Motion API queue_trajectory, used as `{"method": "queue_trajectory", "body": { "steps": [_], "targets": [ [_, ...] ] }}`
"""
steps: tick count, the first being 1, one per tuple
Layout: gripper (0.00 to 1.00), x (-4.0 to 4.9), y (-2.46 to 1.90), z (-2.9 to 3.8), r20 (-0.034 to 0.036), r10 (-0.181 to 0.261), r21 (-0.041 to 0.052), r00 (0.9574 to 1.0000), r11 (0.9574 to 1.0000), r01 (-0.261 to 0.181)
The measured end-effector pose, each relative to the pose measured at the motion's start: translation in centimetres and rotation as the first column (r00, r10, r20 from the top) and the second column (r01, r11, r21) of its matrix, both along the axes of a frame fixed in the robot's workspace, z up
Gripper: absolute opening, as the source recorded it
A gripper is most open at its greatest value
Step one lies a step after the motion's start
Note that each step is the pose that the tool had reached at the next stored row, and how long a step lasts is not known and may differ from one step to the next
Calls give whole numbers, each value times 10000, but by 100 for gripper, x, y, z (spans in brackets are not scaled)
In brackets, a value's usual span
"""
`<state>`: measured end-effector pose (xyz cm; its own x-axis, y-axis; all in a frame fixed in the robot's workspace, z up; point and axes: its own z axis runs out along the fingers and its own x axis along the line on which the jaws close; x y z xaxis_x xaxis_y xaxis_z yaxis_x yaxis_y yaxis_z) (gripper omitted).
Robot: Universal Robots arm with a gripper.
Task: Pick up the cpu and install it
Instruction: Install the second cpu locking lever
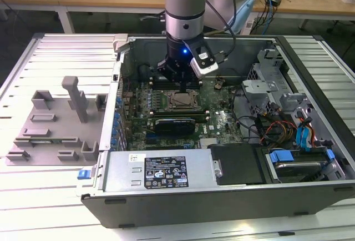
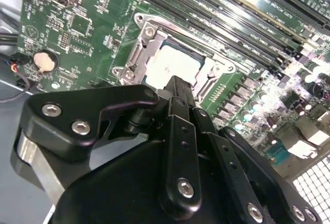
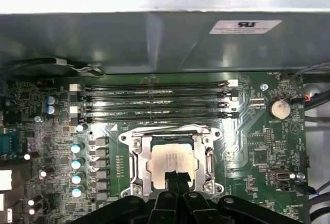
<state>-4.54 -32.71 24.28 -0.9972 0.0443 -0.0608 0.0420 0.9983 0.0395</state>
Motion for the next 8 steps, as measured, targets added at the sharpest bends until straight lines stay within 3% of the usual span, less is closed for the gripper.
{"method": "queue_trajectory", "body": {
  "steps": [2, 8],
  "targets": [
    [11, 7, -21, 0, 0, 6, 0, 10000, 10000, -6],
    [11, 7, -160, 0, 0, 40, 0, 10000, 10000, -40]
  ]
}}
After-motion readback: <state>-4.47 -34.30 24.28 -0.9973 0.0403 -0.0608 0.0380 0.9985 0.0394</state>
